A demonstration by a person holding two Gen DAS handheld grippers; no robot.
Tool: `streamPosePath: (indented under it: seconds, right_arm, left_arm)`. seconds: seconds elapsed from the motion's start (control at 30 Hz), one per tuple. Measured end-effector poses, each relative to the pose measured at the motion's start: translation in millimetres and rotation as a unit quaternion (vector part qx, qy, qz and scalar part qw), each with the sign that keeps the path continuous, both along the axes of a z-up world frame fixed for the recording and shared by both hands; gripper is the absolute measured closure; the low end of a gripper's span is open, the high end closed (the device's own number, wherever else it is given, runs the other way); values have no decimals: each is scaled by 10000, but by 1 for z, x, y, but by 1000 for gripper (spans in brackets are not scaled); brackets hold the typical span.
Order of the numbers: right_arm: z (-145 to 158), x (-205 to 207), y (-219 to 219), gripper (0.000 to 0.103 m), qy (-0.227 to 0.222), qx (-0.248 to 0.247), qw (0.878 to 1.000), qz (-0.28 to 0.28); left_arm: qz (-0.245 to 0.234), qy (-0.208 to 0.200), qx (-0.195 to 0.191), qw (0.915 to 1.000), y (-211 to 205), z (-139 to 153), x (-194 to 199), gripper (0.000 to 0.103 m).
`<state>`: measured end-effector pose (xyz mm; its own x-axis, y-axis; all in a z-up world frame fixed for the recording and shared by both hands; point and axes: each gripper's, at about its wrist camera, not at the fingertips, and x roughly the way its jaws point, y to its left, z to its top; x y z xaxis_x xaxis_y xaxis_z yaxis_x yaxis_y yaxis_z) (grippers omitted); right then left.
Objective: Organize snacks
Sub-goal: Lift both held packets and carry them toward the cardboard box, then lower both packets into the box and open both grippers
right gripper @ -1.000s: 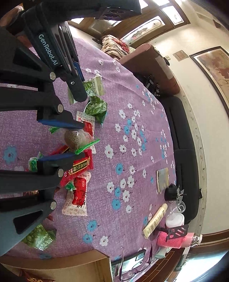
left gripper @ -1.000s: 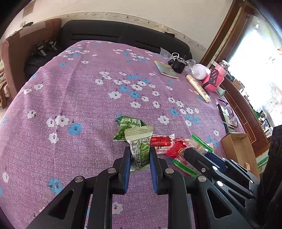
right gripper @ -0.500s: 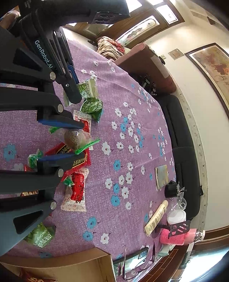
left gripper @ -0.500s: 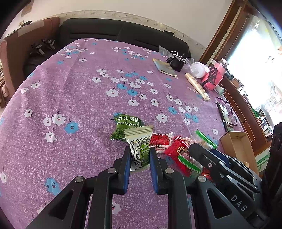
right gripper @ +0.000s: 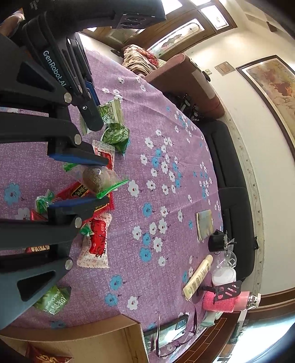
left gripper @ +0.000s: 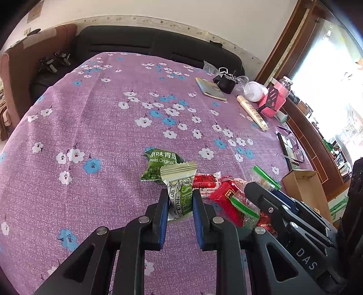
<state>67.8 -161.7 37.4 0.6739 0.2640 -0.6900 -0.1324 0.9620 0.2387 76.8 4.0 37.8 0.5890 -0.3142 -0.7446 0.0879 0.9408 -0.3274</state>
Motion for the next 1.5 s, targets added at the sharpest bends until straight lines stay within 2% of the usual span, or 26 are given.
streamPosePath:
  seconds: [0.1, 0.3, 0.63, 0.77, 0.87, 1.03, 1.17, 1.3, 1.5]
  right_arm:
    - [3, -1, -4, 78, -59, -39, 9999, -139]
    - [16, -10, -28, 78, 19, 355, 9983, -455]
    - [31, -62, -68, 78, -83, 648, 9947, -795]
    - [37, -84, -95, 78, -147, 698, 9927, -971]
    - [41, -101, -121, 78, -217, 793, 9898, -1162]
    - [44, -129, -163, 78, -370, 892, 9833, -1543]
    - [39, -147, -200, 78, -382, 1042, 9760, -1873]
    - [32, -162, -227, 78, -348, 1110, 9699, -2140]
    - [27, -179, -256, 78, -360, 1139, 9629, -2421]
  left_arm:
    - [-64, -13, -59, 10000, -2, 1, -2, 83]
    - [-293, -93, -48, 9995, -14, 5, -9, 83]
    - [-534, -236, -71, 9983, -27, 12, -17, 83]
    - [-639, -200, -165, 9976, -34, 14, -20, 83]
    - [-680, -241, -76, 9974, -44, 19, -27, 83]
    - [-1010, -305, -107, 9944, -74, 34, -47, 83]
    - [-1457, -420, -182, 9883, -114, 49, -70, 83]
    - [-1986, -498, -251, 9785, -161, 59, -95, 83]
    - [-2648, -390, -281, 9631, -224, 54, -123, 83]
